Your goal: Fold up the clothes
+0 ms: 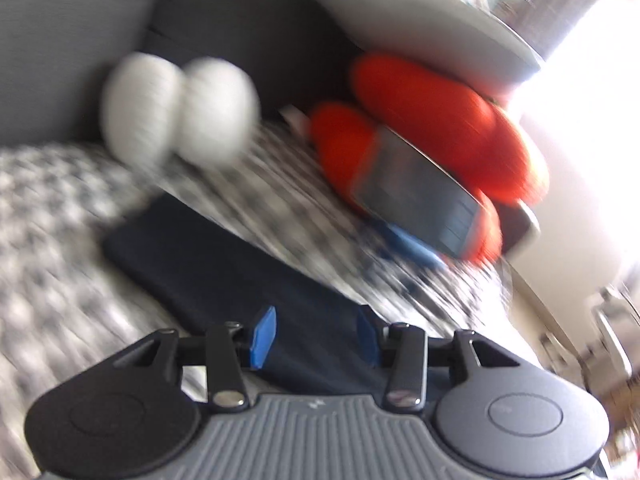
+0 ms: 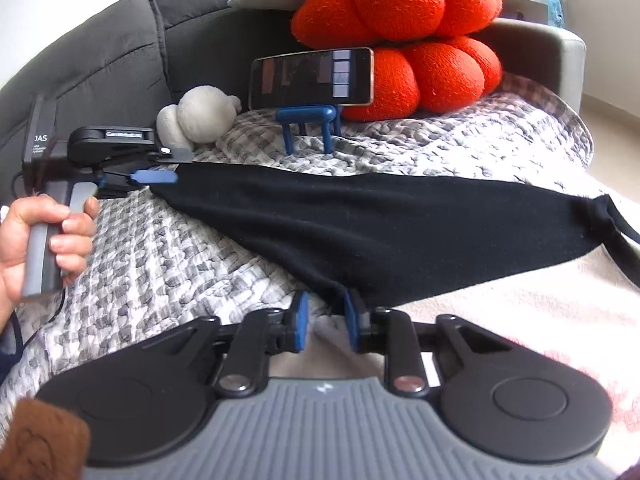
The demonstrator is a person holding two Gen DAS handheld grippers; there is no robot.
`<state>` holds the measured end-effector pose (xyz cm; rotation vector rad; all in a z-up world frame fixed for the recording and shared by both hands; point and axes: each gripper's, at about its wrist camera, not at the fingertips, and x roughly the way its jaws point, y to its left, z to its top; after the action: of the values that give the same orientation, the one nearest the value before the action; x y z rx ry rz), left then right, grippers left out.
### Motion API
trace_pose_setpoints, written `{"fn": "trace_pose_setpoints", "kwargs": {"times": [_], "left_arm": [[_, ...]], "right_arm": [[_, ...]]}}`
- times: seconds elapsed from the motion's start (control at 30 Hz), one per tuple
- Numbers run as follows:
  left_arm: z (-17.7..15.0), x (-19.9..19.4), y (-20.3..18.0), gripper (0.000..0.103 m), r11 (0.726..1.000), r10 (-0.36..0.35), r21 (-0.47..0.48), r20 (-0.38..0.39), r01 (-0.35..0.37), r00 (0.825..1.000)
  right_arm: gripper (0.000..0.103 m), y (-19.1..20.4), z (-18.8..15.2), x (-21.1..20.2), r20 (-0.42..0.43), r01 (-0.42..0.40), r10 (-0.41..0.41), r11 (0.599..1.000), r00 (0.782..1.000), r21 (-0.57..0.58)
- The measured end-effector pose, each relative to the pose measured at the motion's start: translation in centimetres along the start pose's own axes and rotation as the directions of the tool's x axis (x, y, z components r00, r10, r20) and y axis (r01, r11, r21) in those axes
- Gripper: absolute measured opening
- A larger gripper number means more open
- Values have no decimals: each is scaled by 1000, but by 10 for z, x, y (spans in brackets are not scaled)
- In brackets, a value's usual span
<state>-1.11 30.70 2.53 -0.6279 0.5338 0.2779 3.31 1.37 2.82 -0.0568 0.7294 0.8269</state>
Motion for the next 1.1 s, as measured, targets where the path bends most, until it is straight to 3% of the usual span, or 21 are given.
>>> {"fn": "trace_pose_setpoints", "kwargs": {"times": [0.13,0.33,0.53,0.6,0.63,0.67,0.77,0.87,0.93,1.1], "left_arm": [[-28,2,-31,45,997,-72,35,-92,76,993],[-72,-10,-78,47,975,-166,116,-198,191,966],[-104,-15,-109,47,950,-226,156,-254,271,940],[-116,-16,-122,50,934,-227,217,-248,283,942],[-122,-16,-127,52,925,-218,258,-238,278,946],[-127,-15,-132,52,917,-201,300,-226,264,953],[-135,-19,-140,52,897,-166,378,-199,231,966],[-136,-19,-141,52,888,-157,401,-190,223,969],[-137,-19,-142,52,885,-151,413,-185,216,971],[-142,-21,-145,52,875,-127,445,-169,190,978]], "right_arm": [[22,-6,-6,-23,10,-20,19,999,1000,33],[25,-41,-38,-71,2,124,-126,980,992,156],[25,-101,-91,-143,-4,258,-272,909,962,327],[19,-122,-110,-171,25,229,-262,882,965,412],[24,-129,-117,-183,27,228,-268,863,963,451],[17,-134,-127,-196,34,229,-279,847,960,479],[15,-143,-153,-228,37,259,-329,803,944,537],[14,-141,-170,-248,55,250,-331,801,942,543],[12,-139,-176,-256,39,297,-371,799,928,523],[11,-148,-182,-270,68,285,-383,783,921,552]]}}
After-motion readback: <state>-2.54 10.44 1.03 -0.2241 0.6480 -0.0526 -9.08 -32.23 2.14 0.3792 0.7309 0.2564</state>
